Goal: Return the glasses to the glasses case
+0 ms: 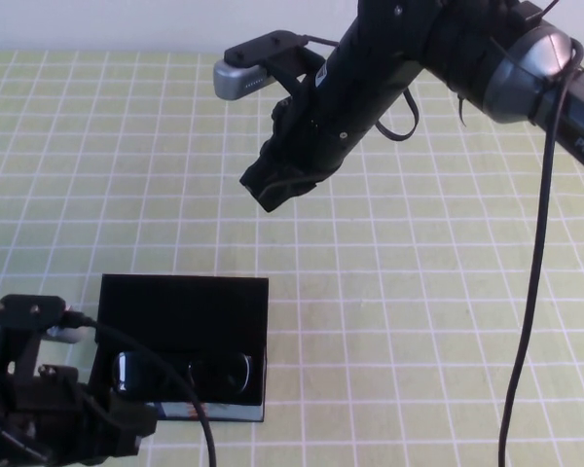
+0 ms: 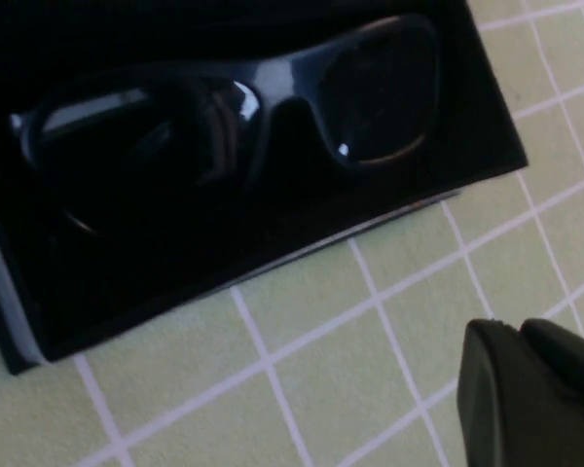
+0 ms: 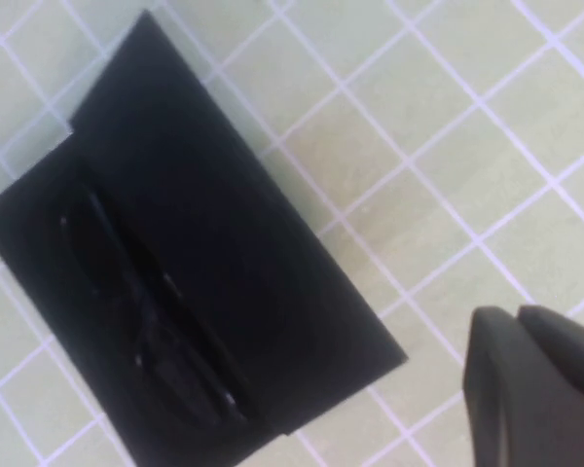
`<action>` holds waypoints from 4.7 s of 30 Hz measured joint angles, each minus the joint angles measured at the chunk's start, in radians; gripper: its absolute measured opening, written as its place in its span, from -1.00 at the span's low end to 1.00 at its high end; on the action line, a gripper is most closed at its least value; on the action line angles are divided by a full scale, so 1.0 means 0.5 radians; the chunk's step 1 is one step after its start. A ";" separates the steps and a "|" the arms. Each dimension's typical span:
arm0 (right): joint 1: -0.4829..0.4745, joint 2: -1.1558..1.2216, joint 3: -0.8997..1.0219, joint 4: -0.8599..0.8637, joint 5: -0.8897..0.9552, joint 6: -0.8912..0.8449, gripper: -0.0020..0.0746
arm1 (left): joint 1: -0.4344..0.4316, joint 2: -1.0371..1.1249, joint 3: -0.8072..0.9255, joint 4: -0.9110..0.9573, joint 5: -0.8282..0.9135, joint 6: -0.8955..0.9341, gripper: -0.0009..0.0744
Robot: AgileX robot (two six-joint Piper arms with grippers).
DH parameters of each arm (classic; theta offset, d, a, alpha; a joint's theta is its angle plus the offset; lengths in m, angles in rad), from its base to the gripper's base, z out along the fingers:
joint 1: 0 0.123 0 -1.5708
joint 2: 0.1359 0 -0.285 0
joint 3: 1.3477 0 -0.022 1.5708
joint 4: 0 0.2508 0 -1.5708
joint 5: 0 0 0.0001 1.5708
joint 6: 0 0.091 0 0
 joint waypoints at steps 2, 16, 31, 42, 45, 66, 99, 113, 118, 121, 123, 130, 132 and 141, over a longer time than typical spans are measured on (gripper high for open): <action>-0.014 0.023 0.000 0.000 0.000 0.002 -0.98 | 0.000 0.029 0.000 -0.013 -0.068 0.027 -0.99; -0.035 0.147 0.000 0.154 0.000 0.002 -0.98 | 0.000 0.443 -0.008 -0.536 -0.171 0.643 -0.99; -0.035 0.154 0.000 0.171 -0.165 0.002 -0.98 | 0.000 0.624 -0.008 -0.564 -0.277 0.800 -0.99; -0.035 0.353 -0.023 0.243 -0.324 0.005 -0.98 | 0.000 0.624 -0.008 -0.567 -0.324 0.817 -0.99; -0.035 0.445 -0.092 0.247 -0.278 0.006 -0.98 | 0.000 0.624 -0.008 -0.567 -0.324 0.817 -0.99; -0.035 0.635 -0.357 0.328 -0.035 0.135 -0.98 | 0.000 0.624 -0.008 -0.572 -0.326 0.817 -0.99; 0.203 0.291 0.171 0.367 -0.038 0.133 -0.98 | 0.000 0.624 -0.008 -0.584 -0.376 0.822 -0.99; 0.317 0.188 0.540 0.355 -0.044 0.091 -0.98 | 0.000 0.384 -0.008 -0.147 -0.291 0.253 -0.99; 0.318 0.188 0.540 0.346 -0.044 0.082 -0.98 | 0.000 0.057 -0.008 0.112 -0.114 -0.040 -0.99; 0.318 0.184 0.540 0.346 -0.044 0.080 -0.98 | 0.000 -0.193 -0.008 0.157 -0.039 -0.084 -0.99; 0.318 0.150 0.544 0.341 -0.044 0.078 -0.98 | 0.000 -0.402 -0.008 0.170 -0.019 -0.093 -0.99; 0.318 -0.172 0.563 0.260 -0.044 0.135 -0.98 | 0.000 -1.261 0.003 0.273 -0.271 -0.106 -0.99; 0.318 -0.319 0.603 0.209 -0.044 0.187 -0.98 | 0.000 -1.467 0.042 0.315 -0.375 -0.145 -0.99; 0.318 -1.124 1.201 -0.079 -0.082 0.581 -0.98 | 0.000 -2.159 0.321 0.492 -0.603 -0.229 -0.99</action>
